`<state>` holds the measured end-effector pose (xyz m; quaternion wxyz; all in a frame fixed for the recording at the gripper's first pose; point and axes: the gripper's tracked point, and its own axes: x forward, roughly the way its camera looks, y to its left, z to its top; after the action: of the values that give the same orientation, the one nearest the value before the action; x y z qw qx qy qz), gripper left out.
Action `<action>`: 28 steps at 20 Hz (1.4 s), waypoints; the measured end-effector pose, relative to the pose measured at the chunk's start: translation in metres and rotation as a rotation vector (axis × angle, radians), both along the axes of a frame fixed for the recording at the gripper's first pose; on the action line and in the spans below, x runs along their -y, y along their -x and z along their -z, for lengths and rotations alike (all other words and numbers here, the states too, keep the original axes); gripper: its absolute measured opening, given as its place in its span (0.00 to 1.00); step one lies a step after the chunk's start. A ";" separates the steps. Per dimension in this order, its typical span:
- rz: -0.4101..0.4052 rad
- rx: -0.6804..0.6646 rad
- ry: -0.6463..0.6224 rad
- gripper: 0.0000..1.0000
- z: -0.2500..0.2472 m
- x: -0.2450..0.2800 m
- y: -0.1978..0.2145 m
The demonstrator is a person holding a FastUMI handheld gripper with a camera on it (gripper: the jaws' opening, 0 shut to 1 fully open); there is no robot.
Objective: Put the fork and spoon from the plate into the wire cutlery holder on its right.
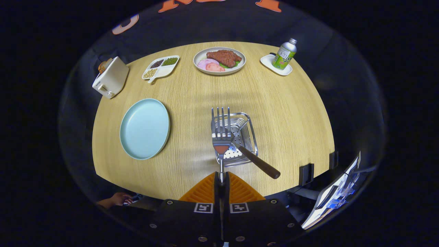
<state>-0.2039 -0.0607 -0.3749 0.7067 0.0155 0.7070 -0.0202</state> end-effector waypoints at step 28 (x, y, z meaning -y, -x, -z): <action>0.021 0.332 -0.195 0.33 -0.083 0.024 -0.103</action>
<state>-0.1009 -0.0844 -0.2915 0.8087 0.0944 0.5790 0.0436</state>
